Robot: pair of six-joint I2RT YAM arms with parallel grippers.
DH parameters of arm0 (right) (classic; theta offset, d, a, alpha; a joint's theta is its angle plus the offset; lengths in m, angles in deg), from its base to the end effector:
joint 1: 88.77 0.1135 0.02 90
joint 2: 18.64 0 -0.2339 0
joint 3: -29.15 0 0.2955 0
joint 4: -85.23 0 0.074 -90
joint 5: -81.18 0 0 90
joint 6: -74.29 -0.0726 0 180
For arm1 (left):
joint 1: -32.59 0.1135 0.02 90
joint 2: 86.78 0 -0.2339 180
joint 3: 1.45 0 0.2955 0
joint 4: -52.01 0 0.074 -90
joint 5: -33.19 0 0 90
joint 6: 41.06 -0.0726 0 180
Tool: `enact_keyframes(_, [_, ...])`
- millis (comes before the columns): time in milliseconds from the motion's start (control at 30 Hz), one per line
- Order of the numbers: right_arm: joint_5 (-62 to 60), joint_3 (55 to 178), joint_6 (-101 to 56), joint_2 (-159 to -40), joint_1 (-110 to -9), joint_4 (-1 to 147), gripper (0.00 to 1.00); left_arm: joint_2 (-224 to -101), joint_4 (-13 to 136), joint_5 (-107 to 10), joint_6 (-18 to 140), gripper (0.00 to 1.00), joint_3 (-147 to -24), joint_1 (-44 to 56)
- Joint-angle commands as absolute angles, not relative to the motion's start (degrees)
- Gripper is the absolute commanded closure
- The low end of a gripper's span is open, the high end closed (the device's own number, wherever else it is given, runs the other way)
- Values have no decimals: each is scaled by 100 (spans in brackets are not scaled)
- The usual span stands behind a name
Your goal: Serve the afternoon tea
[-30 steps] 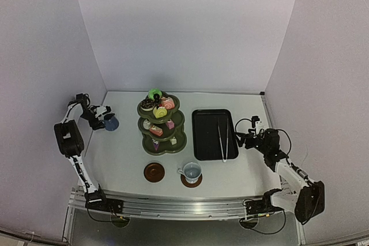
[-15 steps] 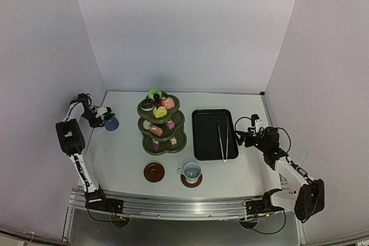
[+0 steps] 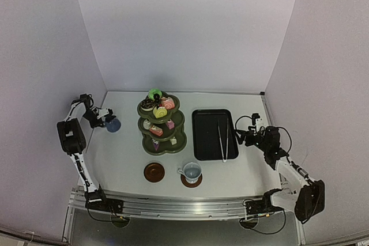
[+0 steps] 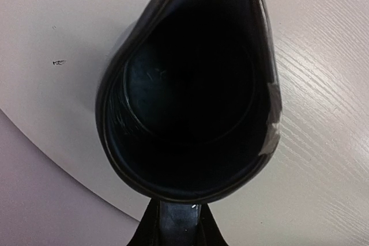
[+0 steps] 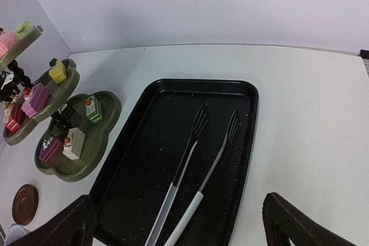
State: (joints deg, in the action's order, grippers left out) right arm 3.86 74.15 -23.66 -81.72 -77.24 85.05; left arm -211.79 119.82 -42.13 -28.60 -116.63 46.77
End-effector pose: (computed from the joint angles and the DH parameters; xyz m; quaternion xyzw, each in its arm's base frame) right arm 0.3227 0.0821 0.1850 -0.0898 0.8030 0.1867 0.5588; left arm 0.4662 0.0988 0.1137 0.5295 0.8319 -0.0118 0.1655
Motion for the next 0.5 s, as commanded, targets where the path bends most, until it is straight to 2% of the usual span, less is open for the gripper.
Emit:
enact_keyframes(0, [471, 7730, -2385, -7933, -7736, 8483, 2, -21132, 12545, -4298, -2509, 100, -11820, 4693])
enact_keyframes(167, [506, 7811, -2410, -7735, -7737, 8360, 2, -20335, 12931, -3768, -2277, 100, -11480, 4606])
enact_keyframes(367, [548, 7969, -2531, -7565, -7736, 8183, 2, -18559, 13074, -3608, -2080, 100, -10036, 4001])
enact_keyframes(467, [380, 8031, -2721, -7531, -7737, 8056, 2, -17747, 13128, -3725, -1664, 100, -9240, 3391])
